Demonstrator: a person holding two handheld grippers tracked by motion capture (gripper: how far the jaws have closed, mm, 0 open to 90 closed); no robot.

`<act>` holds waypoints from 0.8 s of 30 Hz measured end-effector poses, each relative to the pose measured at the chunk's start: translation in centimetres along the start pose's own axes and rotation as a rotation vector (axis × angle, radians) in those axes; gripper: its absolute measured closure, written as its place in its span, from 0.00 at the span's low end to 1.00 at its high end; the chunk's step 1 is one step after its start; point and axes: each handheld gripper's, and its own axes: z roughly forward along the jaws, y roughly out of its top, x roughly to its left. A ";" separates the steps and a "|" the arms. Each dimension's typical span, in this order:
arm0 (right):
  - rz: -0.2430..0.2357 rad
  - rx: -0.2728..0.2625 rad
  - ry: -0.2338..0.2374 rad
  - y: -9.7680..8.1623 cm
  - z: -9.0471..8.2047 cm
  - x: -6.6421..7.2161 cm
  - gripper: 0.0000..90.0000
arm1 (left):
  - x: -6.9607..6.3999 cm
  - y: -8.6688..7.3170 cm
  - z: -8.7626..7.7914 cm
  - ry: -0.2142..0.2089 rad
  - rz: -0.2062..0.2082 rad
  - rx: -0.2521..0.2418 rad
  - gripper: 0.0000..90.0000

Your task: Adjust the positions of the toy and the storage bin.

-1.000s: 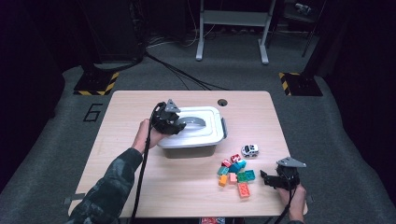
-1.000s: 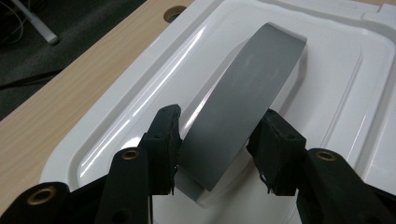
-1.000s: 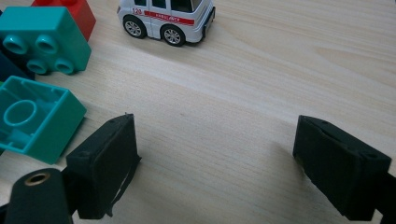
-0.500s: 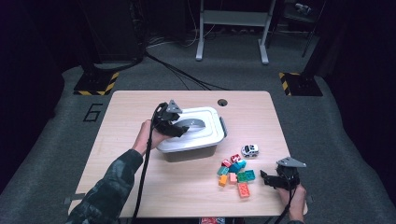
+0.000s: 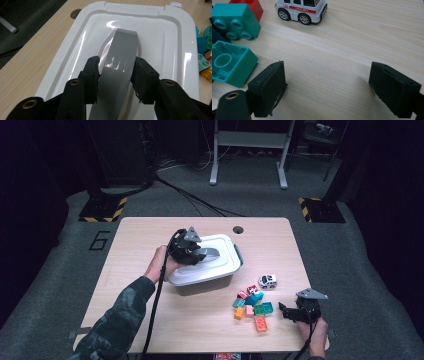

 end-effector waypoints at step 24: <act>-0.002 0.000 0.000 0.0 0.0 0.0 0.15 | -1.9 1.5 0.3 0.043 -0.006 0.022 0.59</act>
